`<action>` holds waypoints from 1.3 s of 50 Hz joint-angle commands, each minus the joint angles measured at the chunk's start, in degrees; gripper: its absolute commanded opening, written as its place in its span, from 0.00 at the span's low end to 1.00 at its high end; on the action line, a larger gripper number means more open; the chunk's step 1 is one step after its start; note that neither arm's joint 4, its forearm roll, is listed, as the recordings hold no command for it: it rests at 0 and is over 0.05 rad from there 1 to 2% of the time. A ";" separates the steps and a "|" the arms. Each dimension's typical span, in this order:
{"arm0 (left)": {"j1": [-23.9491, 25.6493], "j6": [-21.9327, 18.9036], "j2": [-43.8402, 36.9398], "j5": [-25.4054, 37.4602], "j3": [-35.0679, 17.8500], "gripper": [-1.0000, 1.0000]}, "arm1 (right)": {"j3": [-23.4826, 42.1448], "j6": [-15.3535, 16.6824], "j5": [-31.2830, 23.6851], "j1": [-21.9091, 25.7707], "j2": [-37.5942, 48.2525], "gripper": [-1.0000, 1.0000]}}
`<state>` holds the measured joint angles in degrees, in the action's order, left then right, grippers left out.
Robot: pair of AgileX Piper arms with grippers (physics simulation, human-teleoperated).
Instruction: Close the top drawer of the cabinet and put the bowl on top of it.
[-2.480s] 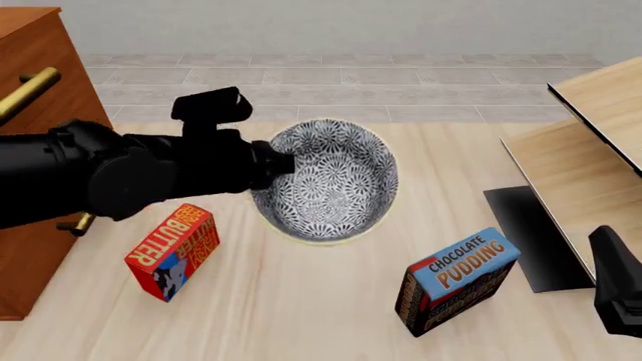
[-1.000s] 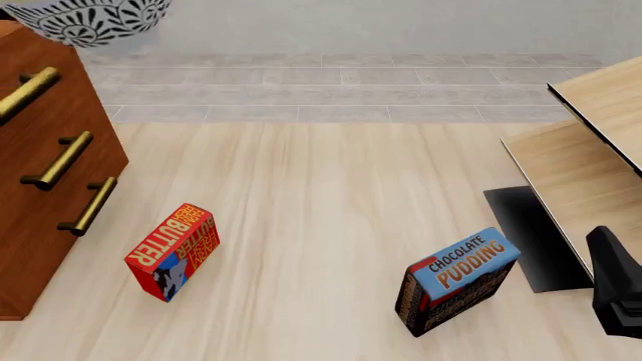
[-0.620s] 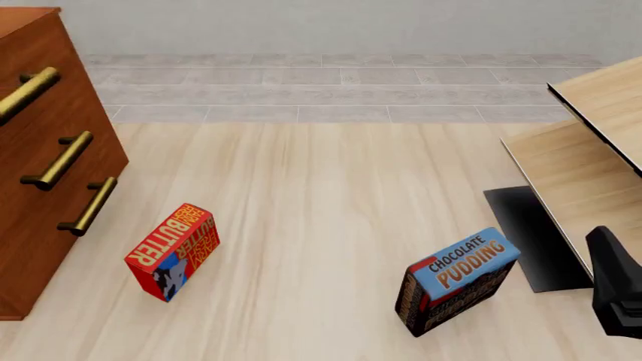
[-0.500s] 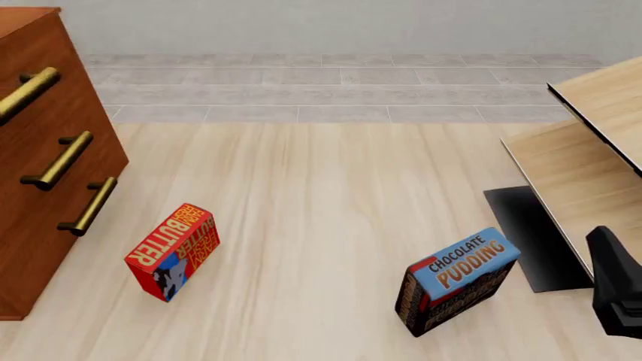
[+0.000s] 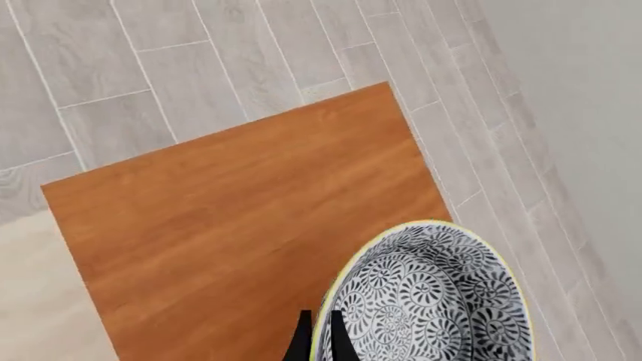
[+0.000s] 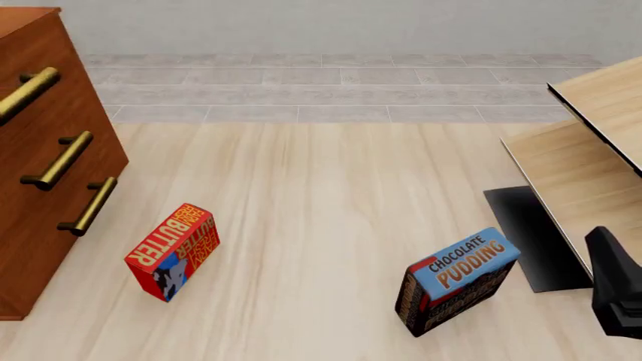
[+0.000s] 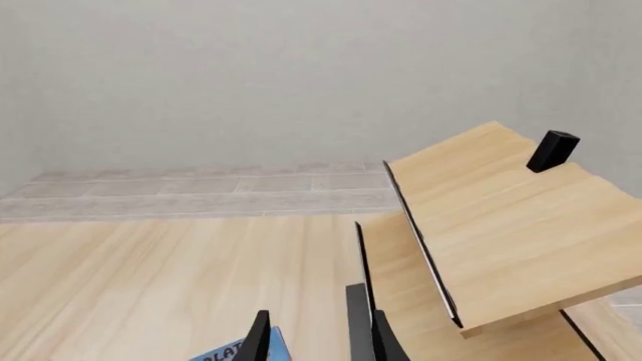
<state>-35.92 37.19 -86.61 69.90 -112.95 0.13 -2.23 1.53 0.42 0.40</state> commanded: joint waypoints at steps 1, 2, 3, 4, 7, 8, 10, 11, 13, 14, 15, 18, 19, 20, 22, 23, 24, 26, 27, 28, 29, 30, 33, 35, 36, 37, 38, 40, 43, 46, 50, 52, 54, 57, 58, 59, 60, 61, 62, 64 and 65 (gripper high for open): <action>-4.94 -1.48 -2.13 -0.01 -1.07 0.00 | 0.04 0.32 -0.07 0.28 0.10 1.00; -4.97 -1.52 -2.22 -0.01 -1.01 0.00 | 0.06 0.35 -0.09 0.30 0.10 1.00; -5.15 -1.48 -2.31 -0.01 -0.89 0.00 | 0.04 0.36 -0.11 0.30 0.08 1.00; -5.53 -1.64 -2.55 -0.01 -1.09 0.00 | 0.04 0.39 -0.12 0.30 0.07 1.00; -5.72 -1.46 -2.97 -0.01 -0.82 0.00 | 0.07 0.43 -0.20 0.22 0.05 1.00; -5.78 -1.65 -3.10 -0.01 -0.92 0.00 | 0.04 0.45 -0.20 0.21 0.05 1.00; -5.37 -1.36 -3.32 -0.02 -0.40 0.00 | 0.04 0.45 -0.18 0.21 0.06 1.00; -5.32 -1.36 -3.45 -0.02 -0.58 0.00 | 0.07 0.45 -0.19 0.17 0.08 1.00; -4.73 -0.80 -3.53 -0.03 -0.13 0.00 | 0.08 0.45 -0.22 0.17 0.04 1.00; -4.76 -0.72 -3.62 -0.04 0.04 0.00 | 0.10 0.46 -0.25 0.15 0.03 1.00; -4.85 -0.85 -3.72 -0.05 -0.03 0.00 | 0.11 0.45 -0.27 0.12 0.02 1.00; -4.12 -0.30 -3.91 -0.10 0.44 0.00 | 0.06 0.43 -0.17 0.10 0.09 1.00; -3.99 -0.19 -3.97 -0.13 0.42 0.00 | 0.09 0.41 -0.18 0.09 0.11 1.00; -4.08 -0.05 -3.98 -0.15 0.65 0.00 | 0.11 0.41 -0.20 0.10 0.13 1.00; -3.90 -0.04 -4.16 -0.04 0.47 0.00 | 0.08 0.38 -0.20 0.14 0.11 1.00; -3.92 0.10 -4.21 -0.05 0.67 0.00 | 0.04 0.37 -0.14 0.16 0.13 1.00; -3.79 0.13 -4.28 -0.05 0.73 0.00 | 0.03 0.37 -0.13 0.17 0.13 1.00; -3.85 0.25 -4.46 -0.06 0.61 0.00 | 0.02 0.33 -0.08 0.16 0.17 1.00; -3.37 0.55 -4.46 -0.10 0.80 0.00 | 0.01 0.32 -0.04 0.16 0.20 1.00; -3.35 0.60 -4.47 -0.14 0.94 0.00 | 0.02 0.31 -0.03 0.15 0.23 1.00; -3.54 0.57 -4.54 -0.20 0.96 0.00 | 0.01 0.28 0.02 0.14 0.30 1.00; -3.52 0.61 -4.61 -0.25 1.03 0.00 | 0.01 0.28 0.03 0.16 0.31 1.00; -3.95 0.49 -4.81 -0.52 1.51 0.00 | -0.04 0.34 0.04 0.21 0.27 1.00; -4.25 0.30 -4.94 -0.56 1.47 0.00 | -0.05 0.34 0.06 0.25 0.29 1.00; -4.13 0.43 -4.99 -0.69 1.70 0.00 | -0.05 0.34 0.06 0.25 0.29 1.00; -4.55 0.06 -5.13 -0.76 1.55 0.00 | -0.01 0.34 0.06 0.20 0.33 1.00; -4.55 0.06 -5.13 -0.76 1.55 0.00 | -0.01 0.34 0.07 0.20 0.34 1.00; -4.68 0.11 -5.18 -0.80 1.82 0.00 | 0.04 0.37 0.08 0.20 0.37 1.00; -4.95 -0.06 -5.09 -1.11 2.31 0.00 | 0.04 0.45 -0.01 0.22 0.26 1.00; -5.26 -0.47 -5.09 -1.30 2.62 0.00 | 0.08 0.43 -0.11 0.17 0.20 1.00; -5.60 -0.58 -5.11 -1.46 3.00 0.00 | 0.10 0.43 -0.12 0.08 0.17 1.00; -5.62 -0.66 -5.08 -1.48 2.98 0.00 | 0.15 0.42 -0.21 0.06 0.13 1.00; -5.66 -0.75 -4.98 -1.58 3.25 0.00 | 0.11 0.41 -0.22 0.05 0.07 1.00; -5.72 -0.86 -4.94 -1.61 3.43 0.00 | 0.07 0.43 -0.22 0.06 0.03 1.00; -5.78 -0.90 -4.93 -1.59 3.38 0.00 | 0.08 0.44 -0.22 0.07 0.02 1.00; -5.89 -1.01 -4.92 -1.55 3.36 0.00 | 0.08 0.44 -0.22 0.07 0.02 1.00; -5.58 -0.75 -4.77 -1.67 3.70 0.00 | 0.04 0.43 -0.21 0.06 -0.01 1.00; -5.71 -0.97 -4.75 -1.70 3.62 0.00 | 0.04 0.41 -0.21 0.03 -0.01 1.00; -6.17 -1.17 -4.72 -1.73 3.69 0.00 | 0.04 0.39 -0.21 0.00 -0.02 1.00; -5.88 -0.98 -4.63 -1.91 4.11 0.00 | 0.06 0.40 -0.21 -0.03 -0.02 1.00; -5.83 -0.98 -4.56 -2.06 4.36 0.00 | 0.01 0.39 -0.16 -0.03 -0.03 1.00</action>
<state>-41.01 36.59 -91.07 68.11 -109.89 0.19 -1.82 1.36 0.47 0.46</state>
